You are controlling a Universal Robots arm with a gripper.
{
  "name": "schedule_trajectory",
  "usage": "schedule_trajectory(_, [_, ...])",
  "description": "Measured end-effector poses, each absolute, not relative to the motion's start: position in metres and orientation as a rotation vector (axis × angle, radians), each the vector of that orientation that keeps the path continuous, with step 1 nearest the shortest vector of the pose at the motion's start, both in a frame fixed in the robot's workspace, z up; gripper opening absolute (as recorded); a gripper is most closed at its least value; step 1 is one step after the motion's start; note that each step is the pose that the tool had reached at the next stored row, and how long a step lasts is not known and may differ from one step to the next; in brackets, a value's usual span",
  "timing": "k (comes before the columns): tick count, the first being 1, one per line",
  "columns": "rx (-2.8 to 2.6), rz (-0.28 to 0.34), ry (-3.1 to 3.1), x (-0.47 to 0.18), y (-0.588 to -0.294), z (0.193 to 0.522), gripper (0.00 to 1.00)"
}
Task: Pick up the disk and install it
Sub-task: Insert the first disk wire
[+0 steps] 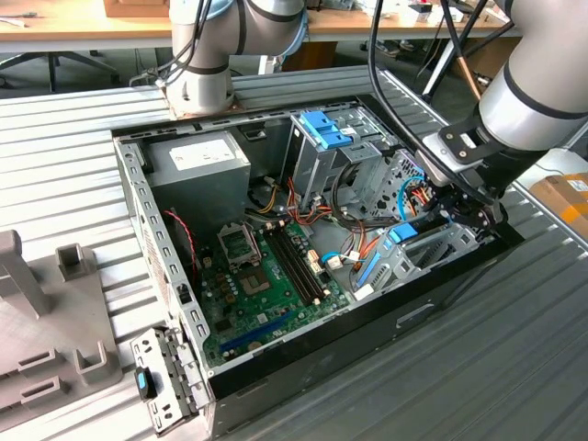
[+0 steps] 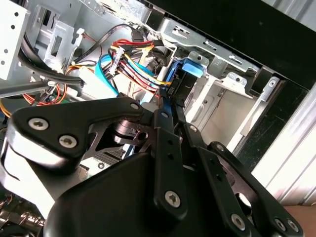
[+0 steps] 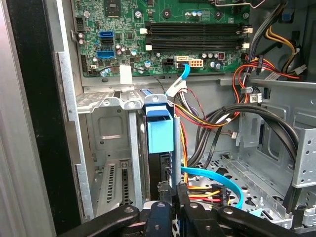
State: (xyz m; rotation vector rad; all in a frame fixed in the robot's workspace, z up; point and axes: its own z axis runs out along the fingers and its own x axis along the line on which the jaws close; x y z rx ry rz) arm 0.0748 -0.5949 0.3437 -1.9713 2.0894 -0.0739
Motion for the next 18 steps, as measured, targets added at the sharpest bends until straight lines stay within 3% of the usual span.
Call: schedule_trajectory(18, [-1.963, -0.051, 2.067, 0.0739, -0.6013, 0.3426, 0.16])
